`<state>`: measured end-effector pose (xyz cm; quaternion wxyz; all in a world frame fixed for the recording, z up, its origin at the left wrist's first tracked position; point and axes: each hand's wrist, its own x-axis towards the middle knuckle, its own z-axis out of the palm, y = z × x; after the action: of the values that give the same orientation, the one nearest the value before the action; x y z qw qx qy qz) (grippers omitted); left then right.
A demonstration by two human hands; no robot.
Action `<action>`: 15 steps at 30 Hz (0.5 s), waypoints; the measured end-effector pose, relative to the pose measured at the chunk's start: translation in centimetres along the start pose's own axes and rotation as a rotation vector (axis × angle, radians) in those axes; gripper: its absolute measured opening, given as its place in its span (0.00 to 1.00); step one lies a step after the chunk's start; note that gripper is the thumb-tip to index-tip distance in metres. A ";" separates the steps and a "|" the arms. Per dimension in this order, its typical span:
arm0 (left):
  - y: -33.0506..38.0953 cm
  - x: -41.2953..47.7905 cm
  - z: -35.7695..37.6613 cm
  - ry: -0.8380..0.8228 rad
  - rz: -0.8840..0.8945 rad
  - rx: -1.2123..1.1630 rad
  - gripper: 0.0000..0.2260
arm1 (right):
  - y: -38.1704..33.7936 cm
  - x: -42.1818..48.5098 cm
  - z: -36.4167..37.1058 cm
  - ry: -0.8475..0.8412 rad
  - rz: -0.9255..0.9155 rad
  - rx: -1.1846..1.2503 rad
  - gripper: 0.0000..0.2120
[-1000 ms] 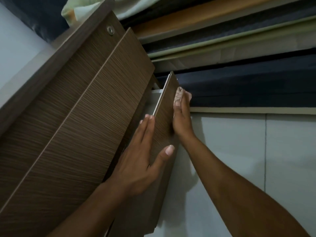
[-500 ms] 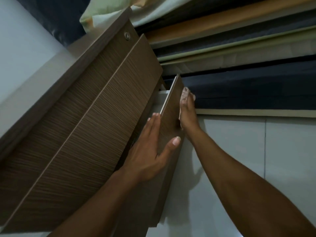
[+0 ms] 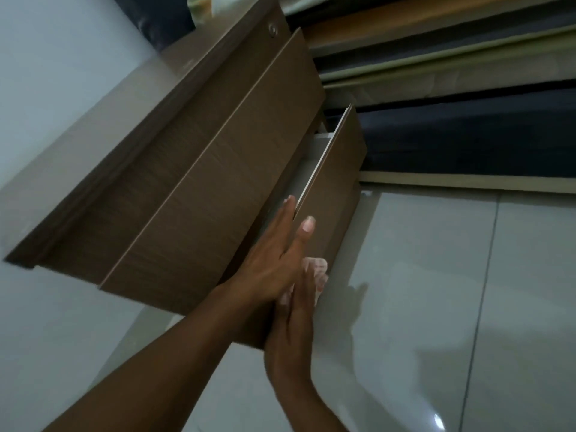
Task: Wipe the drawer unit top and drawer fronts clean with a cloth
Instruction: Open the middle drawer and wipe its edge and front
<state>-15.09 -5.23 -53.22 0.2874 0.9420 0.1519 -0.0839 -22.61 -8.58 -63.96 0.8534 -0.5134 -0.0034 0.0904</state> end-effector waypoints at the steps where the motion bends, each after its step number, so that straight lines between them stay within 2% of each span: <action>1: -0.5 -1.2 0.0 -0.013 -0.015 -0.020 0.30 | 0.4 -2.2 0.1 -0.026 -0.011 0.014 0.26; 5: -3.0 -5.9 0.3 -0.025 -0.033 -0.037 0.31 | 2.2 -8.7 -0.8 -0.140 -0.052 -0.102 0.28; 8: -4.0 -7.9 0.3 -0.034 -0.044 -0.029 0.33 | 1.9 -6.4 -1.2 -0.134 -0.175 -0.224 0.29; 12: -3.5 -8.0 0.4 -0.004 -0.027 0.024 0.33 | 1.1 -0.4 -1.8 -0.076 -0.104 -0.271 0.25; 15: -3.4 -7.9 0.7 0.012 -0.032 0.031 0.34 | 2.4 -3.6 -1.3 -0.155 -0.177 -0.250 0.28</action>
<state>-23.66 -4.79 -53.61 0.2704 0.9443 0.1672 -0.0853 -26.41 -9.19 -66.36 0.7847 -0.6047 -0.1256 0.0530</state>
